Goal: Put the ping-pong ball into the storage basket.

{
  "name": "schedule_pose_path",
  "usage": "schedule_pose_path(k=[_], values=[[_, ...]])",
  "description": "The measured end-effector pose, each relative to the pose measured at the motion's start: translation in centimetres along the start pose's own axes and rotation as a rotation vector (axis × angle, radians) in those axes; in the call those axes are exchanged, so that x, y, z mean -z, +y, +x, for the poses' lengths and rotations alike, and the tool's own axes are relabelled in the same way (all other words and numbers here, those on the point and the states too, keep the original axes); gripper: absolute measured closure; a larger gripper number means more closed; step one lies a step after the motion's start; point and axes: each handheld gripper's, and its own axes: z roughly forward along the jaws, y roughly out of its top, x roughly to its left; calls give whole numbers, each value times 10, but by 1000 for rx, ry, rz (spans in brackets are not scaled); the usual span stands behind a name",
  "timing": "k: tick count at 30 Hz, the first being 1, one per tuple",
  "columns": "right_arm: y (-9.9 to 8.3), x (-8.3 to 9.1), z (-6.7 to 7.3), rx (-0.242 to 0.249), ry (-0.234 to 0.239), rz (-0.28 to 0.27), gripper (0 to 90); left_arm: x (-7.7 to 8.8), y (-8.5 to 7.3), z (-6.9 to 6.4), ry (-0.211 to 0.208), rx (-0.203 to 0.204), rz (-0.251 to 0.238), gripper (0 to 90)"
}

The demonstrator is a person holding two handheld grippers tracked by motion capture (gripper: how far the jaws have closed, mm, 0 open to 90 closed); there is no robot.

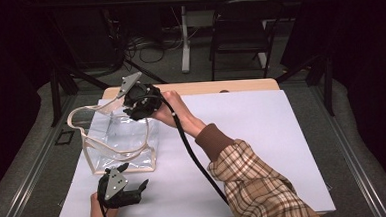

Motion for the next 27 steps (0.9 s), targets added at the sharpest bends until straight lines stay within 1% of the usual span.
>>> schedule_pose_path(k=[4, 11, 12, 13, 15, 22, 27], values=[[1, -3, 1, -8, 11, 15, 509, 0, 0, 0, 0, -1, 0, 162], [2, -10, 3, -5, 21, 32, 510, 0, 0, 0, 0, -1, 1, 162], [2, -11, 3, 1, 24, 31, 510, 0, 0, 0, 0, -1, 1, 162], [2, -11, 4, -6, 28, 41, 510, 0, 0, 0, 1, -1, 0, 162], [3, -14, 4, 3, 31, 43, 509, 0, 0, 0, 0, -1, 0, 162], [4, -19, 6, -1, 44, 50, 509, 0, 0, 0, 0, -1, 1, 162], [5, -23, 8, 2, 51, 67, 509, 0, 0, 0, 0, -1, 0, 162]])
